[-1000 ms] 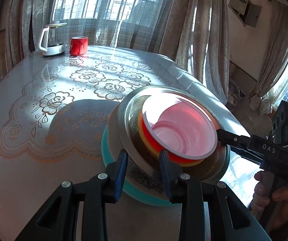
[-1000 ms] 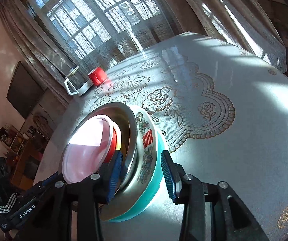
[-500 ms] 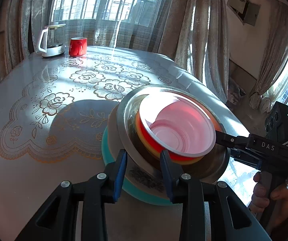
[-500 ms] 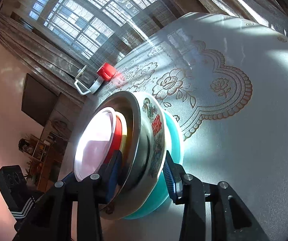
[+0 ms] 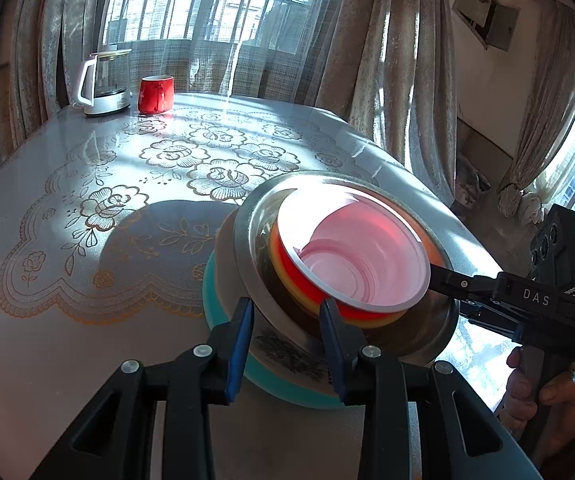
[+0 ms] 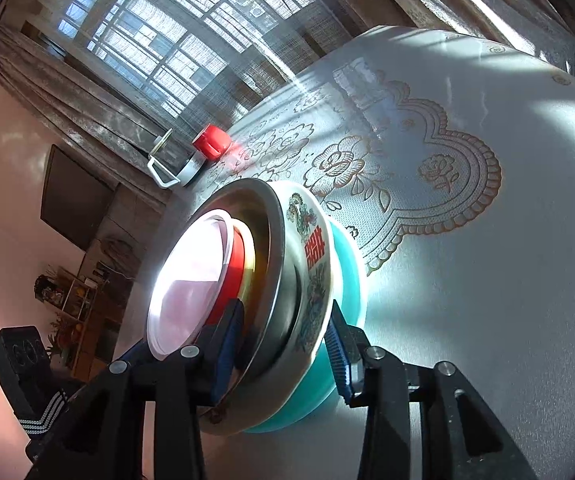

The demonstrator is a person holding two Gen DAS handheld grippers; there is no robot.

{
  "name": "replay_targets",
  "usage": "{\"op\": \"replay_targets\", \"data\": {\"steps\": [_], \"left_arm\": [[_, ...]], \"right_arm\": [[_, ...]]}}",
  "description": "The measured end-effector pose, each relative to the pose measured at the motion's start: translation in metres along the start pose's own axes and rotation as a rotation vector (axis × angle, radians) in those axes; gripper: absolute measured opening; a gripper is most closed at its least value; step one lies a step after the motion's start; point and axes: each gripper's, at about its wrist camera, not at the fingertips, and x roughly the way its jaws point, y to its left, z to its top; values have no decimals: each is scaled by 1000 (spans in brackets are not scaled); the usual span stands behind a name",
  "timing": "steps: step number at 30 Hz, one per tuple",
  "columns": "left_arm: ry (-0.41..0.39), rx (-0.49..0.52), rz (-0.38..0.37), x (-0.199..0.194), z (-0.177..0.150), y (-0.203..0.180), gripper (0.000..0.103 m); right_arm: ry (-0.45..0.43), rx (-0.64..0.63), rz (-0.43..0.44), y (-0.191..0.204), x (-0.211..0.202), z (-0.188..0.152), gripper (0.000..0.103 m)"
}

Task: Organize plates and bowls
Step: 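Open both tools to release the steel bowl and withdraw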

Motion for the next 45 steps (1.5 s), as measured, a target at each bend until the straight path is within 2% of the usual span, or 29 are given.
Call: {"op": "replay_targets", "data": {"steps": [6,9,12,14,17,20,27,32,45], "left_arm": [[-6,5,30,-5,-3,-4,35],[-17,6,51,-10,-4,-5,44],[-29,3,75,-18,-6,-5,45],[-45,1,95,-25,-7,-4,51],[-66,-1,120,-35,-9,-5,53],[-86,-5,152,-45,-13,-5,60],[-123,-44,226,-62,-25,-3,68],[-131,-69,285,-68,-36,-2,76],[-166,-101,357,-84,-55,-2,90]], "right_arm": [[8,-15,-11,3,2,-6,40],[15,-20,-21,4,2,-7,41],[13,-8,-19,5,0,-7,44],[7,-25,-37,9,-3,-8,45],[-6,-52,-59,15,-9,-10,48],[-26,-80,-93,20,-16,-13,49],[-147,-198,-242,40,-44,-24,49],[-195,-282,-312,59,-54,-40,51],[-200,-402,-352,97,-39,-79,54]]}}
